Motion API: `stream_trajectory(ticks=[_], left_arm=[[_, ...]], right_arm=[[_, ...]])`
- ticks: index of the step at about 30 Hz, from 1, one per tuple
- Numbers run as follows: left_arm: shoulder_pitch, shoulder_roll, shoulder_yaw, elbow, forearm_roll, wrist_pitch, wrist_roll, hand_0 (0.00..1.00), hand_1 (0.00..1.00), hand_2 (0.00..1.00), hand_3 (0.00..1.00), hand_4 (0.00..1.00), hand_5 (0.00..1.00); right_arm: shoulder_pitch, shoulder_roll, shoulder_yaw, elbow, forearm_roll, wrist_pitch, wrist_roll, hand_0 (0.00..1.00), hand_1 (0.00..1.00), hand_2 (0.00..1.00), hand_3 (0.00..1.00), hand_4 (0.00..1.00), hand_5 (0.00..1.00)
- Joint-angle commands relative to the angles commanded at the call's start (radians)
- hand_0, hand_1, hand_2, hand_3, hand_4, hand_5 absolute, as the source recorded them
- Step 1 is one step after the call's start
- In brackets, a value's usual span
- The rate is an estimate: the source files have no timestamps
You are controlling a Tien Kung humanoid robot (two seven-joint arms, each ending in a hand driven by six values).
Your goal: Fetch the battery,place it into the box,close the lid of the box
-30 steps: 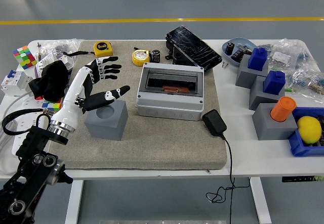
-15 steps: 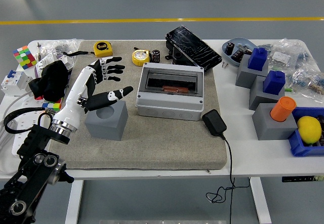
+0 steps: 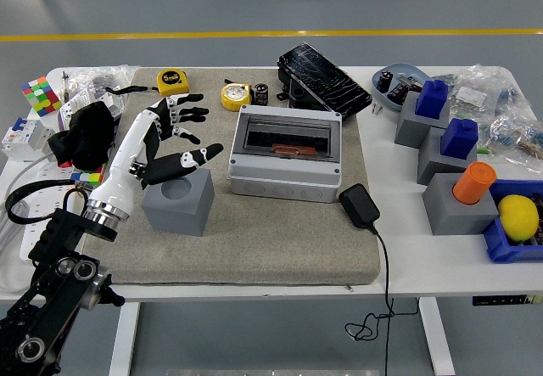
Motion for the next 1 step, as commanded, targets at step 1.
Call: stream_trajectory(ticks=[1], left_arm=[[-0.002,-0.001,0.0,0.001,0.001,0.0,0.001,0.404,0.65,0.686,0.755,0.998,0.255]], right_arm=[[0.0,0.0,0.0,0.0,0.001,0.0,0.0,0.779,0.739,0.751,0.773,0.998,0.598]])
